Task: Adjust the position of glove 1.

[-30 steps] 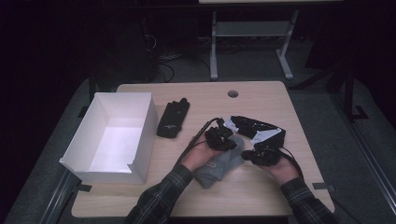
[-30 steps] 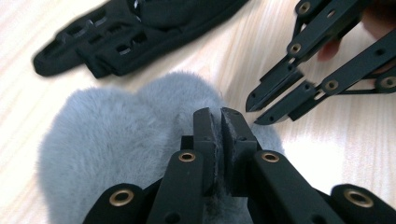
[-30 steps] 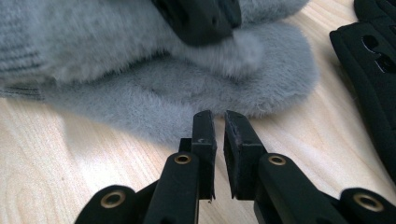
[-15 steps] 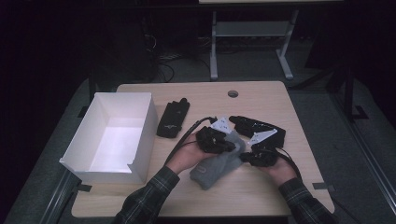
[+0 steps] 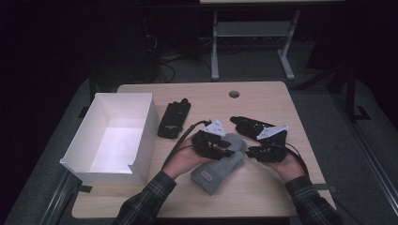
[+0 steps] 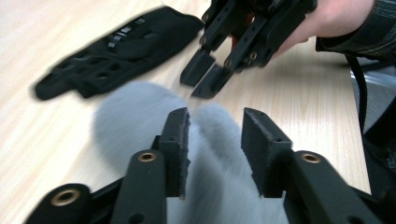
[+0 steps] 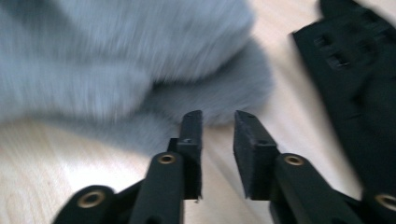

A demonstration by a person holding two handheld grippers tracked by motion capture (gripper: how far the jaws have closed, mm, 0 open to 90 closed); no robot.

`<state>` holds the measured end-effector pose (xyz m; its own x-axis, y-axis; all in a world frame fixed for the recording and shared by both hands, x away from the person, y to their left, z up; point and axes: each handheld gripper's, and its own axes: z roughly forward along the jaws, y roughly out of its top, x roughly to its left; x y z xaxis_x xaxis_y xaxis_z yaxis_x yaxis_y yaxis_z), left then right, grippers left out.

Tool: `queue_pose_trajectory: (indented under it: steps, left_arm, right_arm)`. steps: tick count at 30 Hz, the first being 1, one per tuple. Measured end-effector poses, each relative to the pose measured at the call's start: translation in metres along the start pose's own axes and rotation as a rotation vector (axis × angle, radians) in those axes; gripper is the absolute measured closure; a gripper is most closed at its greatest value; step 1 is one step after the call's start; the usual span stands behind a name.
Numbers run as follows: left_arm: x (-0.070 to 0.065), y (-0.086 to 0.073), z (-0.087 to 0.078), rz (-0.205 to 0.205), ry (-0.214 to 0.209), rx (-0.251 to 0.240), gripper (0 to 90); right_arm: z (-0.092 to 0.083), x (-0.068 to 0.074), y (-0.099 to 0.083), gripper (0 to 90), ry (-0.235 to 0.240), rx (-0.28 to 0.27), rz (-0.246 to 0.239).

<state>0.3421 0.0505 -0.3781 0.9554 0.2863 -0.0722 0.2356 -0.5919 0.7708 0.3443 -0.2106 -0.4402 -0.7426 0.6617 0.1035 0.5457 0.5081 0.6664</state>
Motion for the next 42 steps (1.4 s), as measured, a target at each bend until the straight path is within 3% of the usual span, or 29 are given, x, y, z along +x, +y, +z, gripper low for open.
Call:
queue_pose_trajectory:
  steps: [3,9,13,19,21,25,27,28,31,37,42]
  left_arm:
    - [-0.001,-0.008,-0.017,-0.010,0.029,-0.005,56.1]
    - [-0.013,-0.039,-0.046,-0.071,0.077,-0.027,47.0]
    - [-0.022,-0.060,-0.061,-0.113,0.073,-0.044,43.2]
    - [-0.033,-0.083,-0.056,-0.140,0.058,-0.006,41.7]
    - [-0.032,-0.087,-0.051,-0.147,0.045,0.014,45.9]
    - [-0.029,-0.091,-0.042,-0.122,0.049,0.069,61.8]
    - [-0.027,-0.092,-0.039,-0.119,0.050,0.091,72.1]
    - [-0.026,-0.092,-0.039,-0.129,0.037,0.089,72.1]
    - [-0.026,-0.090,-0.043,-0.134,0.040,0.080,84.3]
    - [-0.025,-0.077,-0.059,-0.118,0.056,0.028,87.0]
    - [-0.017,-0.065,-0.070,-0.128,0.067,-0.011,87.4]
  right_arm:
    - [-0.008,-0.006,0.009,63.7,-0.007,-0.035,0.020]
    - [-0.012,-0.008,0.032,52.3,0.015,-0.104,0.047]
    - [-0.005,-0.008,0.048,48.8,0.041,-0.127,0.049]
    - [0.021,-0.006,0.054,48.9,0.055,-0.065,0.050]
    - [0.030,-0.007,0.051,55.1,0.060,-0.033,0.045]
    - [0.038,-0.008,0.046,69.0,0.077,0.001,0.053]
    - [0.040,-0.005,0.044,81.9,0.069,0.006,0.033]
    - [0.040,-0.005,0.044,81.9,0.069,0.006,0.033]
    - [0.038,-0.002,0.045,85.8,0.051,0.007,-0.002]
    - [0.015,0.001,0.050,86.5,0.044,-0.036,0.007]
    - [-0.004,-0.003,0.049,86.6,0.045,-0.053,0.051]
